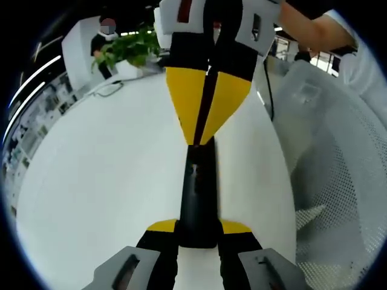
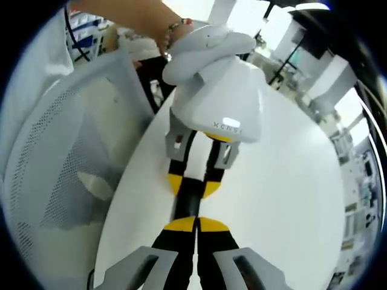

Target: Press the specified remote control buttons in sequence, fully releasing each button before pressing the next.

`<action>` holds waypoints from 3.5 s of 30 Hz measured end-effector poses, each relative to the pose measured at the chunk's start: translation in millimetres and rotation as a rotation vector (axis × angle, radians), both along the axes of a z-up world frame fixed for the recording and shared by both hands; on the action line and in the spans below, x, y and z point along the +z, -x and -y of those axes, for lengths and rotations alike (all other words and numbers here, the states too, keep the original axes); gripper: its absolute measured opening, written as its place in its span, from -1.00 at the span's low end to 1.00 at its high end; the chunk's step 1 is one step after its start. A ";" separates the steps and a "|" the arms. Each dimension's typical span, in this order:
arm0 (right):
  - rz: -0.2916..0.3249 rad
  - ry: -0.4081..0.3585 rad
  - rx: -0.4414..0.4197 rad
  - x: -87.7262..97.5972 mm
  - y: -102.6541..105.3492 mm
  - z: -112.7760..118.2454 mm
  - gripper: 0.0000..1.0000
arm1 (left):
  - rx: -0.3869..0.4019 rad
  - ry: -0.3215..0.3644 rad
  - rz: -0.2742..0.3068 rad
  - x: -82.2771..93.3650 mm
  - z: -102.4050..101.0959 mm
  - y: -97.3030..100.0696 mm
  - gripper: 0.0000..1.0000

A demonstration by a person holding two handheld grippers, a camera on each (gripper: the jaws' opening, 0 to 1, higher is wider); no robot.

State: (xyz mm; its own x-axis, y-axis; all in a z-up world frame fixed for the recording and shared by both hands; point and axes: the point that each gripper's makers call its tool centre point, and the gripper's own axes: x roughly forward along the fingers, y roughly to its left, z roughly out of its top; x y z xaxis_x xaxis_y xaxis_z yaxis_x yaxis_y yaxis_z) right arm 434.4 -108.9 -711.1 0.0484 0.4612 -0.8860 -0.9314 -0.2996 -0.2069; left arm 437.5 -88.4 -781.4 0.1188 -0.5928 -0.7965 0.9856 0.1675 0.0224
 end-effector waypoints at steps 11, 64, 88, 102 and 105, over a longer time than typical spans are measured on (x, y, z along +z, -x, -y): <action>0.004 -0.004 0.010 -0.4 -0.5 -4.2 -1.00 | 0.003 0.004 0.001 0.4 -0.1 0.6 -0.53; -0.095 0.044 0.008 -53.0 3.2 -6.0 -1.00 | 0.005 0.015 0.005 -0.5 0.1 -0.5 -0.53; -0.111 0.063 0.011 -62.2 4.1 -5.6 -1.00 | 0.004 0.020 0.005 0.4 0.2 0.5 -0.53; -0.135 0.093 -0.024 -63.7 3.4 -7.1 -1.00 | 0.005 0.027 0.001 0.0 0.0 0.7 -0.53; -0.135 0.095 -0.023 -63.7 3.5 -6.7 -1.00 | 0.005 0.029 0.003 0.2 -0.2 1.0 -0.53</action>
State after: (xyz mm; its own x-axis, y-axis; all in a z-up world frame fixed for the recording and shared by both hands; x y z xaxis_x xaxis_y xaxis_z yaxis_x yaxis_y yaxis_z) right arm 430.9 -102.3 -774.9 -0.0639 0.3748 -0.9249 -0.9557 -0.2899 -0.0514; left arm 436.6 -88.2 -781.2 0.1244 -0.6150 -0.7787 0.9847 0.1732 0.0205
